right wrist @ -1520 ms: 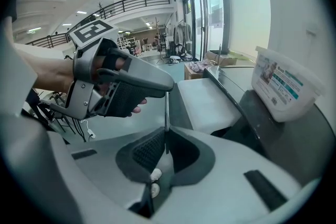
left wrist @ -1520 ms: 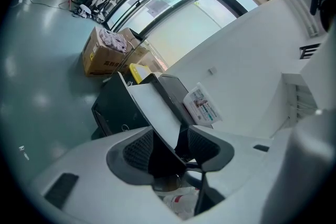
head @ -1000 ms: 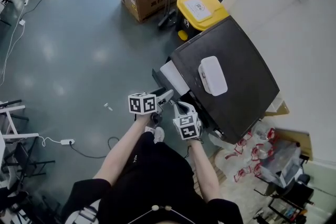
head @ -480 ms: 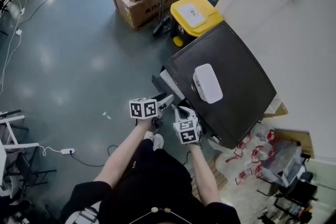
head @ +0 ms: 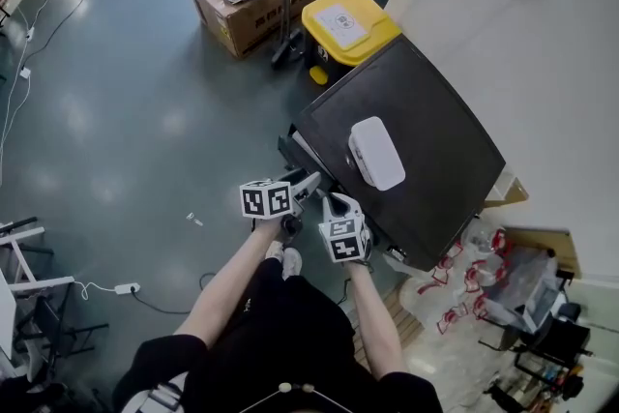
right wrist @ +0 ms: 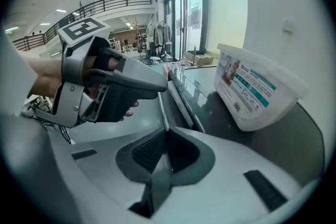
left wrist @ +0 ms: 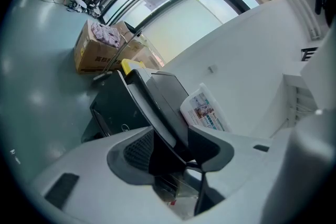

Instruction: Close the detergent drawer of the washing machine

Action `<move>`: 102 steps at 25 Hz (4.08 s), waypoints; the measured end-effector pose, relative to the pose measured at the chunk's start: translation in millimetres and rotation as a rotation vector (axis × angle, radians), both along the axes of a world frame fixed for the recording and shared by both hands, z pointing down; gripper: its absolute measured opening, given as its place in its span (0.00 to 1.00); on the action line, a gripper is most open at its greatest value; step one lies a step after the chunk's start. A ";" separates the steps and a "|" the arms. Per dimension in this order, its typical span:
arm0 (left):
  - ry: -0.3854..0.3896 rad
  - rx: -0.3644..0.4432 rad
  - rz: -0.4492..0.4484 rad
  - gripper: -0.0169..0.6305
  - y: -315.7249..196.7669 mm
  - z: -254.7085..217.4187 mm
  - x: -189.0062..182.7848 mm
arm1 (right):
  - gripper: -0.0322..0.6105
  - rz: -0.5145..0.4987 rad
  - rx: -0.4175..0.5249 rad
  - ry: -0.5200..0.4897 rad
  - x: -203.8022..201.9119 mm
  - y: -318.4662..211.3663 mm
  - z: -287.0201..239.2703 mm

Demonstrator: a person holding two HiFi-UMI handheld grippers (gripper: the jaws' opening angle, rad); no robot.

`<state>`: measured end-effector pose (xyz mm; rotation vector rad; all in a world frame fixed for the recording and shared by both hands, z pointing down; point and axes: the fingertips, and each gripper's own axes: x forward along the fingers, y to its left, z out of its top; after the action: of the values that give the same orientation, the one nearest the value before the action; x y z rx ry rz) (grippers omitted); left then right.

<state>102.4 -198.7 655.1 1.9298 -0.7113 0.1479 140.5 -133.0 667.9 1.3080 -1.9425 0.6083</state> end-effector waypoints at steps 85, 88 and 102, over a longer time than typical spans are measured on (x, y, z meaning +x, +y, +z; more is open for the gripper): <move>-0.109 0.753 0.158 0.05 -5.1 -155.3 -9.6 | 0.06 0.148 0.494 -0.317 20.1 -24.2 -158.7; -0.153 0.873 0.158 0.04 14.1 -197.6 -20.2 | 0.05 0.137 0.589 -0.430 13.1 -16.1 -211.6; -0.149 1.028 0.077 0.04 64.3 -294.0 -47.2 | 0.05 0.085 0.763 -0.378 16.4 24.8 -304.4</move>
<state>55.1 -134.4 361.1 2.9488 -0.9067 -0.0493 157.0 -108.2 363.5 1.8339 -2.5794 0.1378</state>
